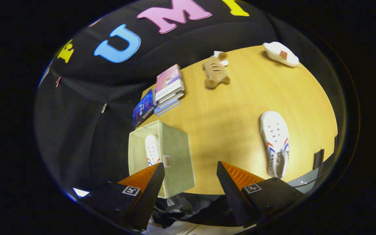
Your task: Open the storage box then place both shoes into the box .Put the left shoe in first, then the right shoe, with the right side of both shoes facing outward in a uniform manner.
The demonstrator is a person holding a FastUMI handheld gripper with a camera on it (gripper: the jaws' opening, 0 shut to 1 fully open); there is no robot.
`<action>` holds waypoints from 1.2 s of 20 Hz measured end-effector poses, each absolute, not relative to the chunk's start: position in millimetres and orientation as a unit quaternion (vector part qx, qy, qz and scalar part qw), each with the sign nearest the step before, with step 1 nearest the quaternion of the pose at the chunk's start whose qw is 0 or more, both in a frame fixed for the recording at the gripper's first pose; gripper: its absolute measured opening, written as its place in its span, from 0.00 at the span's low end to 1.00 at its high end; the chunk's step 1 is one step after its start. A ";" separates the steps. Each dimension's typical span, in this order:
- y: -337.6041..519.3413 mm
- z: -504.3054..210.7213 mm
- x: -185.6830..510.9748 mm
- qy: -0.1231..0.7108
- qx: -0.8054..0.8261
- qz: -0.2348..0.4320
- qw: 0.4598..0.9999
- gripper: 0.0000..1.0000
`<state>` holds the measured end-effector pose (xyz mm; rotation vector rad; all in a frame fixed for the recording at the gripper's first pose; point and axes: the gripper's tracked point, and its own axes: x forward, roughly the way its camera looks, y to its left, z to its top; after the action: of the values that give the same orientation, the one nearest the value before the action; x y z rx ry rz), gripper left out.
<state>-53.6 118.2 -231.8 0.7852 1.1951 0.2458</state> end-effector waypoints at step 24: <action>-7.3 -463.9 -87.4 0.687 0.256 0.085 0.675 0.90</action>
<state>-87.4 -7.3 -463.9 0.5747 1.5442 0.1919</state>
